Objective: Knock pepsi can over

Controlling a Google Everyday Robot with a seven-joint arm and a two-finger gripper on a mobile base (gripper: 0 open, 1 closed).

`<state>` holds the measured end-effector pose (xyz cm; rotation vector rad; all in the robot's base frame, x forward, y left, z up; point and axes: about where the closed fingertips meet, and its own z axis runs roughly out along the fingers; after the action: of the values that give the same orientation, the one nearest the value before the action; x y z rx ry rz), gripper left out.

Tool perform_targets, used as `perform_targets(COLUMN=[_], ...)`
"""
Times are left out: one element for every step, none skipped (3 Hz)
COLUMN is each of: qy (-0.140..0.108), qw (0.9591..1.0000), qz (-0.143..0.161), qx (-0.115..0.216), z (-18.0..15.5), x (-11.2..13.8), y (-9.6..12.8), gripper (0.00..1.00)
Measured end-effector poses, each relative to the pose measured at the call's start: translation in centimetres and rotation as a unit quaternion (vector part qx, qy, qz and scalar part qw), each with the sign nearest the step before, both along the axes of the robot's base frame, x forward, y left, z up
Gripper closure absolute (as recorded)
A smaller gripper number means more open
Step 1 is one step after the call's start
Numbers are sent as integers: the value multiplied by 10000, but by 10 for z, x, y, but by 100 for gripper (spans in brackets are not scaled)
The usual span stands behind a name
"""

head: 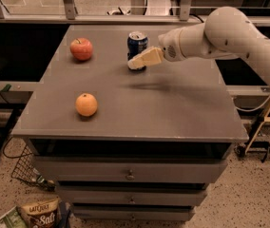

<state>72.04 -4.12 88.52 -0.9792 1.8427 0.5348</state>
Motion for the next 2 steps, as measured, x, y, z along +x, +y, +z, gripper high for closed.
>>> perform_targets(qy=[-20,-51], qw=[9999,9998], qz=[67,127], qx=[105,174], z=[-9,-17], x=[24,43], y=[18,32], gripper=[0,15])
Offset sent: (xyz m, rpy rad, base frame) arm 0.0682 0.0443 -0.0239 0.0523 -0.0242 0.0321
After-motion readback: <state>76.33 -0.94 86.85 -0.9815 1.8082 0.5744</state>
